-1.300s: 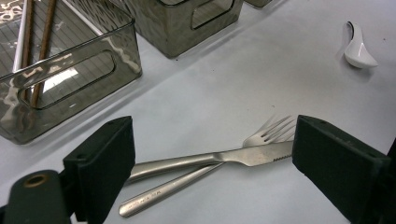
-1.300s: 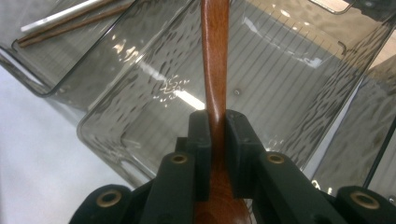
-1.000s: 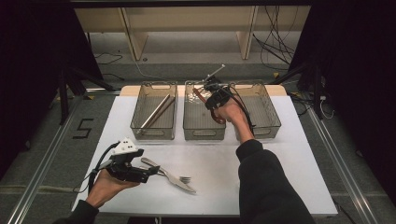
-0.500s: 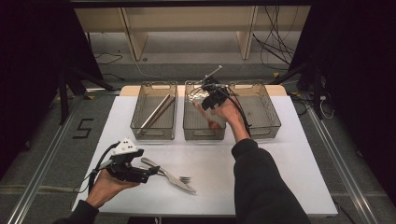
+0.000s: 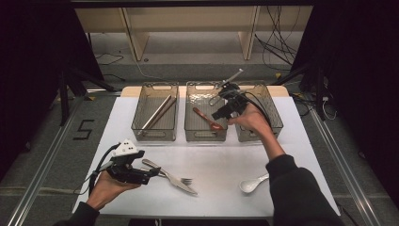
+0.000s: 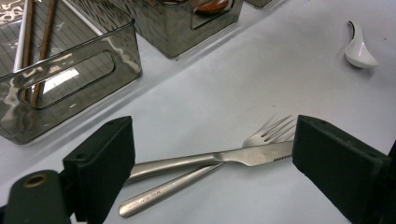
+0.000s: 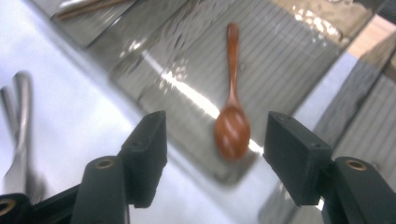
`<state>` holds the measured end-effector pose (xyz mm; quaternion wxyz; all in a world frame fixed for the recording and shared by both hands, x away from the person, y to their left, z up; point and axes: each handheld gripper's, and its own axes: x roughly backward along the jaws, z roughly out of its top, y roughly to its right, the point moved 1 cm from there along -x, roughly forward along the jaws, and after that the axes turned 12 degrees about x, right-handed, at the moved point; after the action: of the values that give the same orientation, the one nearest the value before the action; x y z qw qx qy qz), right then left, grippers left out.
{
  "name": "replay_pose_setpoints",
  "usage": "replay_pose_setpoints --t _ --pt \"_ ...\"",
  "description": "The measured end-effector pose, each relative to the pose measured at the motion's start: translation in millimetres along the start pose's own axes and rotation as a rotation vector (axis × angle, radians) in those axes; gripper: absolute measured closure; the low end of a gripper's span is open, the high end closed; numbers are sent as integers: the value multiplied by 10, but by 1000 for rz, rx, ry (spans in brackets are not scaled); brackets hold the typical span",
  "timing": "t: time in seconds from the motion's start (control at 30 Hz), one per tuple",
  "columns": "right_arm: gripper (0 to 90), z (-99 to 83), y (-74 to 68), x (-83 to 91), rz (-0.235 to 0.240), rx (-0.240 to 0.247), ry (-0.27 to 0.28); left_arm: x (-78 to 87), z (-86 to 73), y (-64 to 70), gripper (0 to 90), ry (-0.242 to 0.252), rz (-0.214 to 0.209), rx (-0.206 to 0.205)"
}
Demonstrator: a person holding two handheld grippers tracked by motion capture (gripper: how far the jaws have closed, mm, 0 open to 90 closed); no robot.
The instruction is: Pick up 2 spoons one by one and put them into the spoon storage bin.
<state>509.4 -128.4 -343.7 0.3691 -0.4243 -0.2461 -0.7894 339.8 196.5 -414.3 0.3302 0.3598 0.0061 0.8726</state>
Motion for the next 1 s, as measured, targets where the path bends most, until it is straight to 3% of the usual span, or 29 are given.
replay_pose_setpoints --t 0.17,0.3,0.73,1.0 --pt "352 -347 -127 243 17 7 23 -6 5 13 128 -3 1 -3" --pt "342 -627 -212 327 20 -3 25 -10 4 15 128 -2 3 -4" --pt "345 -1504 -289 300 -1 -109 40 -11 -6 0 127 9 3 7" --pt "346 -1747 -287 239 -10 -139 12 -11 -8 3 127 10 3 7"
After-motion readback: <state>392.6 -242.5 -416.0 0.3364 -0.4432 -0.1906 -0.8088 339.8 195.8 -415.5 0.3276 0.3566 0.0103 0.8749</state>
